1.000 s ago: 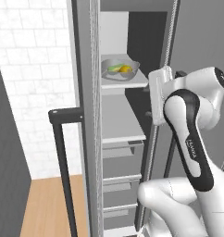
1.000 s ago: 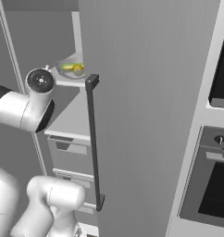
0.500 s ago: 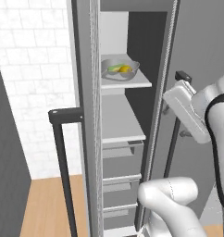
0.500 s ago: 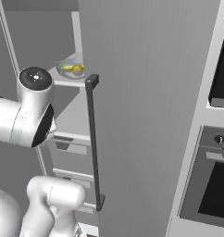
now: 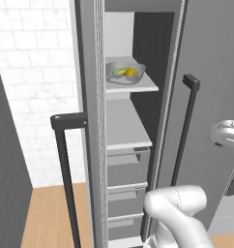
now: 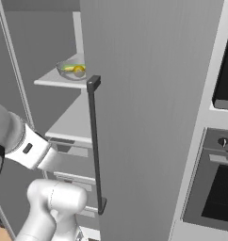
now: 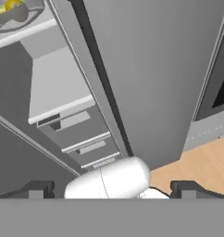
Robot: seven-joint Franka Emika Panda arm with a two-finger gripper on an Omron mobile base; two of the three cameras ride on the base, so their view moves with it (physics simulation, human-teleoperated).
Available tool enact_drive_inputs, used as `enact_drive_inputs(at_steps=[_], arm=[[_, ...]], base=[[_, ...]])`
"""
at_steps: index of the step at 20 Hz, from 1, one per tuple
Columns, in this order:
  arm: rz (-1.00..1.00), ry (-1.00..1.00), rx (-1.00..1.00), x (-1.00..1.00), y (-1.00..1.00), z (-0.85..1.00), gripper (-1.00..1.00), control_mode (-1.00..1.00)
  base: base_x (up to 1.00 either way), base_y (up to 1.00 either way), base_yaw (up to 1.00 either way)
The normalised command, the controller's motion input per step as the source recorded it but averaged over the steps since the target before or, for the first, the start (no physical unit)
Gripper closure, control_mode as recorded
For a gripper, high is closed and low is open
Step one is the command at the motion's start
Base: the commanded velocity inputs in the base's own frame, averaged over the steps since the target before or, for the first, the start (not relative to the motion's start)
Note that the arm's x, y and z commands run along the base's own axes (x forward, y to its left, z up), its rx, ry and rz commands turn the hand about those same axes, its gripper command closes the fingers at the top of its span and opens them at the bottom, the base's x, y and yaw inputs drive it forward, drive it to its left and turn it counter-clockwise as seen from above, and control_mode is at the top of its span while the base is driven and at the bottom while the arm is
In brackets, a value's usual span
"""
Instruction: Take the meat container that has the shrimp and place it on the second highest rack of the freezer. Then take the vegetable container that has the corn and lemon and place it on the highest rack of the freezer.
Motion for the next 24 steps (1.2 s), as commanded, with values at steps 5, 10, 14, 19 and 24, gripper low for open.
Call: enact_drive_inputs(at_steps=[5, 10, 14, 19, 24], arm=[[0.09, -0.08, 0.01, -0.32, -0.42, 0.0, -1.0, -1.0], [0.0, 0.0, 0.0, 0.0, 0.0, 0.0, -1.0, 1.0], [0.0, 0.0, 0.0, 0.0, 0.0, 0.0, -1.0, 1.0], [0.0, 0.0, 0.0, 0.0, 0.0, 0.0, -1.0, 1.0], [0.0, 0.0, 0.0, 0.0, 0.0, 0.0, -1.0, 1.0]], base=[[0.0, 0.0, 0.0], [-0.08, -0.13, 0.08], [-0.57, -0.64, 0.15], [-0.73, -0.8, 0.0], [-0.49, -0.71, -0.18]])
